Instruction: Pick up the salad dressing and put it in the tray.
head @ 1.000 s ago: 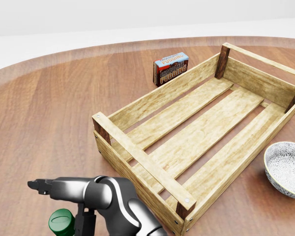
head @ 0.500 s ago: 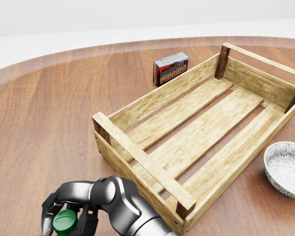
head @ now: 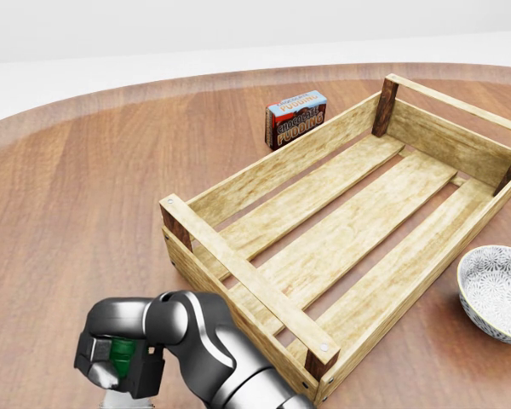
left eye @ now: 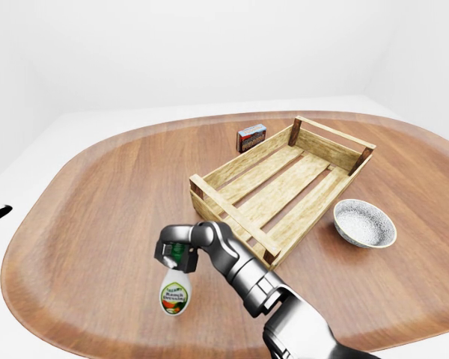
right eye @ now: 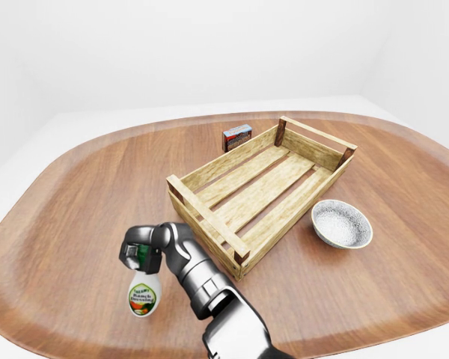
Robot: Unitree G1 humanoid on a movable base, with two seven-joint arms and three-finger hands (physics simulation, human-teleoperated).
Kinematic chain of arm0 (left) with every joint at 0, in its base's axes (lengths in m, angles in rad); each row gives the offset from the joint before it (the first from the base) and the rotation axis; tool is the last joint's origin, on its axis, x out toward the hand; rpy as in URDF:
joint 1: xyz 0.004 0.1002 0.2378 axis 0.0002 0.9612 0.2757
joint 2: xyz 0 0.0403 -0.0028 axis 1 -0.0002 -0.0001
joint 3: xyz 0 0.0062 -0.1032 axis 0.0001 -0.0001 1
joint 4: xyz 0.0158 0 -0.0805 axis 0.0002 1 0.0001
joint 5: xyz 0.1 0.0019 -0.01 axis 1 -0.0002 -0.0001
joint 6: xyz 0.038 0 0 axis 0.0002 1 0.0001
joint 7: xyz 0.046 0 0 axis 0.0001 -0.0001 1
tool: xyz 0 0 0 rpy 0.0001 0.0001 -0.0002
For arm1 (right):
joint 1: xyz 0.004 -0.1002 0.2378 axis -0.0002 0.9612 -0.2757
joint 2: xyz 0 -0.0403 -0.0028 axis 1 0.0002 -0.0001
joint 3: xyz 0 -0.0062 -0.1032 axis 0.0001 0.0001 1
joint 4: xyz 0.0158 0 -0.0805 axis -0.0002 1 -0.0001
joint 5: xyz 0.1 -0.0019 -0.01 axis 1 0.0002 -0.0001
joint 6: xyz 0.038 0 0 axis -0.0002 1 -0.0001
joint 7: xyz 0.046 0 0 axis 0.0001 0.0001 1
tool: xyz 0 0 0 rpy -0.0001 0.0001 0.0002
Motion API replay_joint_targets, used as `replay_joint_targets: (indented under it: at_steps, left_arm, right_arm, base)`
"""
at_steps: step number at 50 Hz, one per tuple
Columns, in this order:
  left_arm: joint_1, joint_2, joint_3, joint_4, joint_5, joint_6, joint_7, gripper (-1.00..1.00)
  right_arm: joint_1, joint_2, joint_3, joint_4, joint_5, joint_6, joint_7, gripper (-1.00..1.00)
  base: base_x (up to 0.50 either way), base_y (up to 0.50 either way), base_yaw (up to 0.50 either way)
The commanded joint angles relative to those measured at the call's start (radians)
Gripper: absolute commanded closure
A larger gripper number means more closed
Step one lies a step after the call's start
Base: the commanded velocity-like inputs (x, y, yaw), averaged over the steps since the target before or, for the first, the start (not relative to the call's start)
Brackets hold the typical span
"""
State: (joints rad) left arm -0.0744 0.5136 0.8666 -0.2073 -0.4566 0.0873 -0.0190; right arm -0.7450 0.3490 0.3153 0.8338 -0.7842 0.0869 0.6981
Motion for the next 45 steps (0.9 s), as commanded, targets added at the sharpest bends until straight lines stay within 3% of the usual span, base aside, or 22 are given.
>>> replay_joint_targets:
  at_steps: [1,15,21,33,45]
  left_arm:
    - [-0.001,-0.003,-0.005,-0.004,-0.001,0.0,0.0,-1.0]
    - [-0.004,-0.005,-0.011,-0.002,0.001,0.0,0.0,-1.0]
    - [-0.005,-0.005,-0.015,-0.002,0.003,0.0,0.001,-1.0]
    - [-0.007,-0.006,-0.019,0.003,0.002,0.0,0.001,-1.0]
    - [-0.005,-0.008,-0.022,0.008,0.001,0.0,0.0,-1.0]
  right_arm:
    - [-0.007,0.0,0.024,-0.166,-0.12,0.0,0.0,1.0]
    - [-0.126,0.0,-0.003,-0.323,-0.271,0.0,0.0,1.0]
    - [-0.299,0.0,-0.074,-0.333,-0.271,0.0,0.0,1.0]
    - [-0.583,0.0,-0.158,-0.299,-0.162,0.0,0.0,1.0]
    - [-0.787,-0.108,-0.204,-0.159,0.01,0.0,0.0,1.0]
  base:
    - [0.0,0.0,0.0]
    - [0.0,0.0,0.0]
    - [0.0,0.0,0.0]
    - [0.0,0.0,0.0]
    - [0.0,0.0,0.0]
